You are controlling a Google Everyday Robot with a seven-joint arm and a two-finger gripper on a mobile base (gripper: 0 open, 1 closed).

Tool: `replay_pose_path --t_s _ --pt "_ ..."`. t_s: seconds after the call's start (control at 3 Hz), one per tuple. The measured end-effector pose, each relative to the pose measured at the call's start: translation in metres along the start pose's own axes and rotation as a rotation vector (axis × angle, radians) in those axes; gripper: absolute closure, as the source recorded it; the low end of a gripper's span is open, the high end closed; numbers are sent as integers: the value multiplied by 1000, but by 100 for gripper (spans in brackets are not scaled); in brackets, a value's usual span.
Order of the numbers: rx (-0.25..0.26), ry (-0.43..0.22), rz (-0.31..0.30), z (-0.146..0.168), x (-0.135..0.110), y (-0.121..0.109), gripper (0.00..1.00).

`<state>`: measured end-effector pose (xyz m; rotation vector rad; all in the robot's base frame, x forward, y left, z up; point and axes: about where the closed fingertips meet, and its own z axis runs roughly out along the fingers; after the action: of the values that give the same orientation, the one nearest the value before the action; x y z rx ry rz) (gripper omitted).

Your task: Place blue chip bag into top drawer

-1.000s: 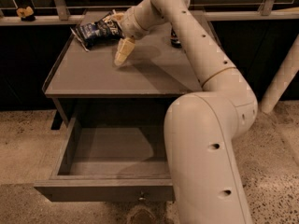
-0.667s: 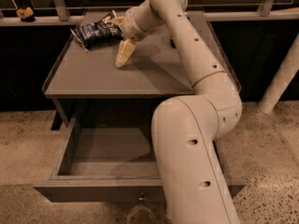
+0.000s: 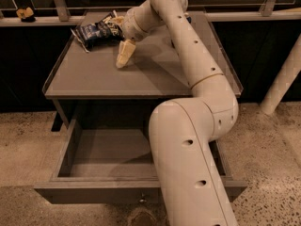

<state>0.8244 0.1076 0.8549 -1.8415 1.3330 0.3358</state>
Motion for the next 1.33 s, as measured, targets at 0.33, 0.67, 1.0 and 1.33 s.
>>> replay_pose_path --t_s 0.33,0.67,1.0,1.33 --pt "-20 -44 -20 11 -13 0 0" --pt "-20 -44 -20 11 -13 0 0" --pt "-27 -22 -26 2 -18 0 0" --pt "3 0 -75 -36 -42 -9 0"
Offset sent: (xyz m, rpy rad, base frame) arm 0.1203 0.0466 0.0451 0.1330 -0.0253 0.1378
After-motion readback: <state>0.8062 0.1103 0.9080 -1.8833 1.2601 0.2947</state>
